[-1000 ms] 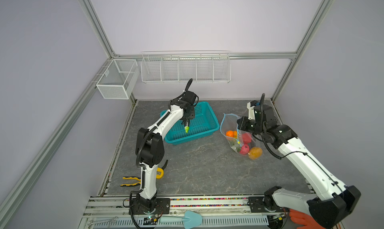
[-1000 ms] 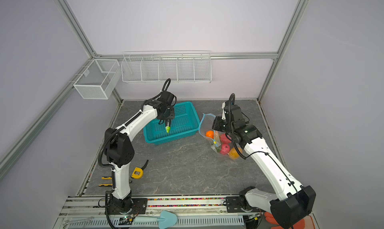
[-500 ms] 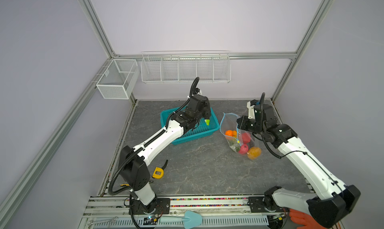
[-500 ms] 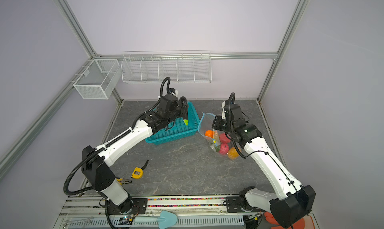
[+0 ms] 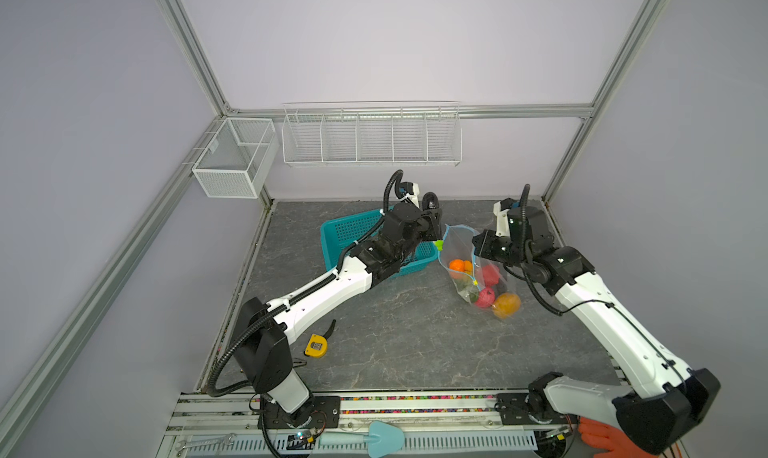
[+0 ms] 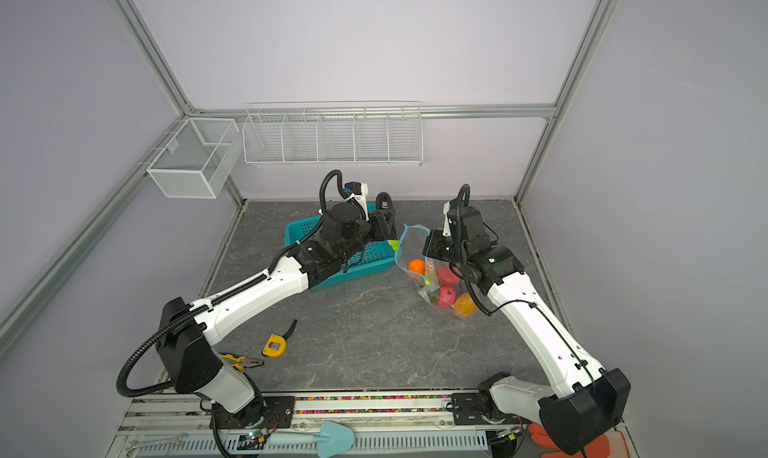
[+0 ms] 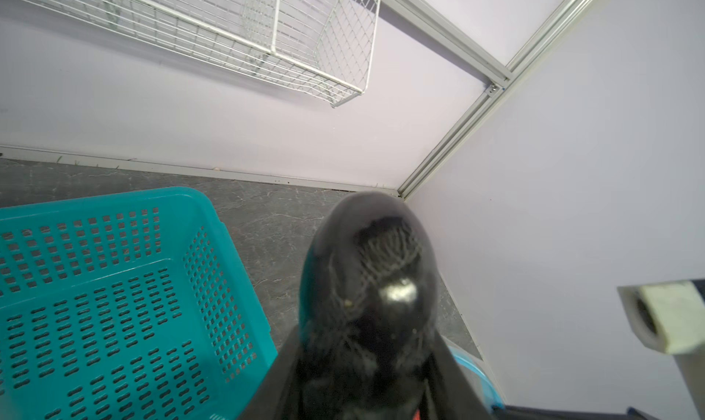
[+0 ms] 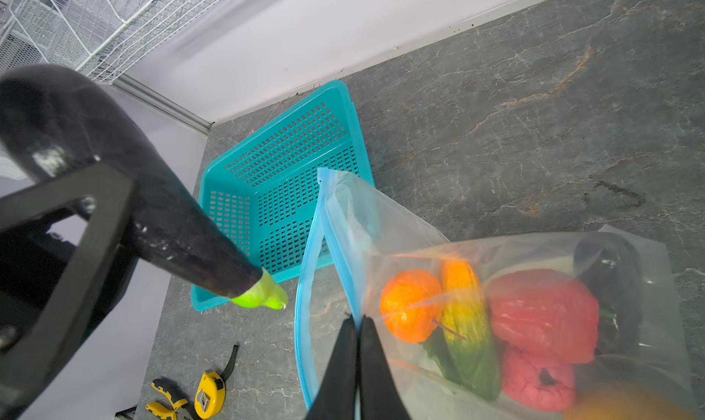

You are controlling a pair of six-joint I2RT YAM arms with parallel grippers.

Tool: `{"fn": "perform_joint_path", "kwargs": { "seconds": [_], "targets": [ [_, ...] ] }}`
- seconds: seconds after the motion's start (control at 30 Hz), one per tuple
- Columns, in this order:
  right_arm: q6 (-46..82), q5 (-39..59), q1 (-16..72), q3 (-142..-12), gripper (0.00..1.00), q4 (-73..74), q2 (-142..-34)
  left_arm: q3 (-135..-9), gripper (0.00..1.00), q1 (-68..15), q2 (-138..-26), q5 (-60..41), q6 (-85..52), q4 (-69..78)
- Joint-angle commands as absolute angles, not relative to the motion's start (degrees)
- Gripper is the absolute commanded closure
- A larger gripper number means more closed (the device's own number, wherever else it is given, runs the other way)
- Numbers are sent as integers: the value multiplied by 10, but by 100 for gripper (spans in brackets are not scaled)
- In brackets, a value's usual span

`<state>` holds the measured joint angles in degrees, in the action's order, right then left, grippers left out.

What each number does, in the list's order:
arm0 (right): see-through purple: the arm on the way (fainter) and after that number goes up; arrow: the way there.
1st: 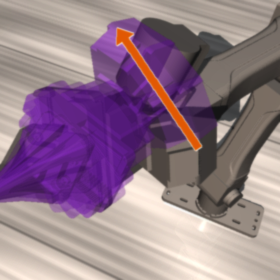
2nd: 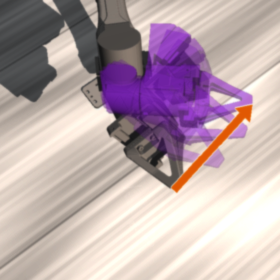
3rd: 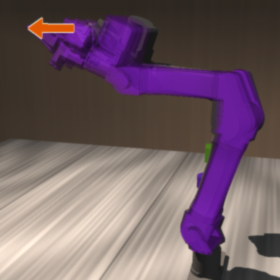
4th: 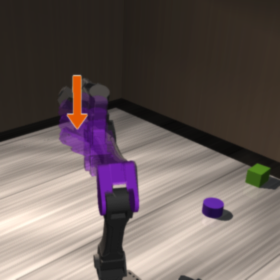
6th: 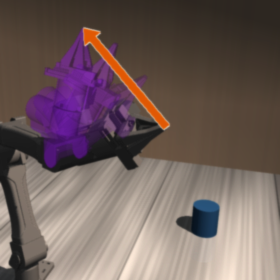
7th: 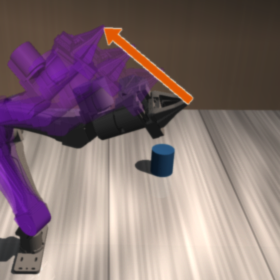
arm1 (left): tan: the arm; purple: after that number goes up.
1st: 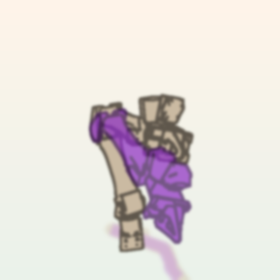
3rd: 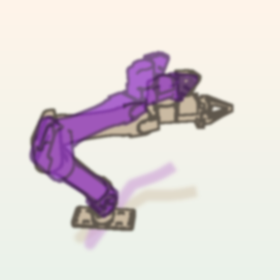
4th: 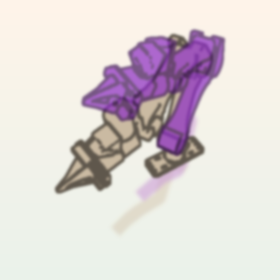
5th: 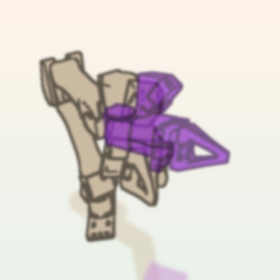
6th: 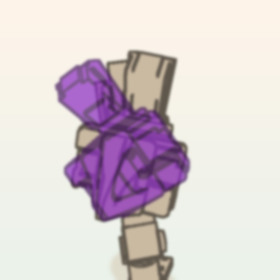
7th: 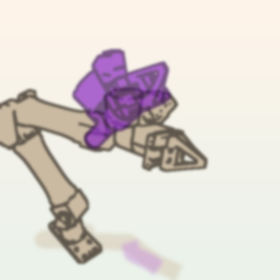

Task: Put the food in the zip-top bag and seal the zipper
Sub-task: 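Carry the zucchini over the bag opening held by the right gripper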

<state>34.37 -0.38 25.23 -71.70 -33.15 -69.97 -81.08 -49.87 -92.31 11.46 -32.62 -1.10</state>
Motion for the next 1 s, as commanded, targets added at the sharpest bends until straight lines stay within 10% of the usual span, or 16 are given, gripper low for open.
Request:
{"fn": "perform_joint_path", "kwargs": {
  "seconds": [0.0, 0.97],
  "targets": [
    [353, 3, 255, -730, 93, -315, -700, -802, 89, -505, -908, 108, -340, 18],
    [350, 2, 255, -730, 93, -314, -693, -823, 93, -516, -973, 93, -343, -12]
  ]
}}
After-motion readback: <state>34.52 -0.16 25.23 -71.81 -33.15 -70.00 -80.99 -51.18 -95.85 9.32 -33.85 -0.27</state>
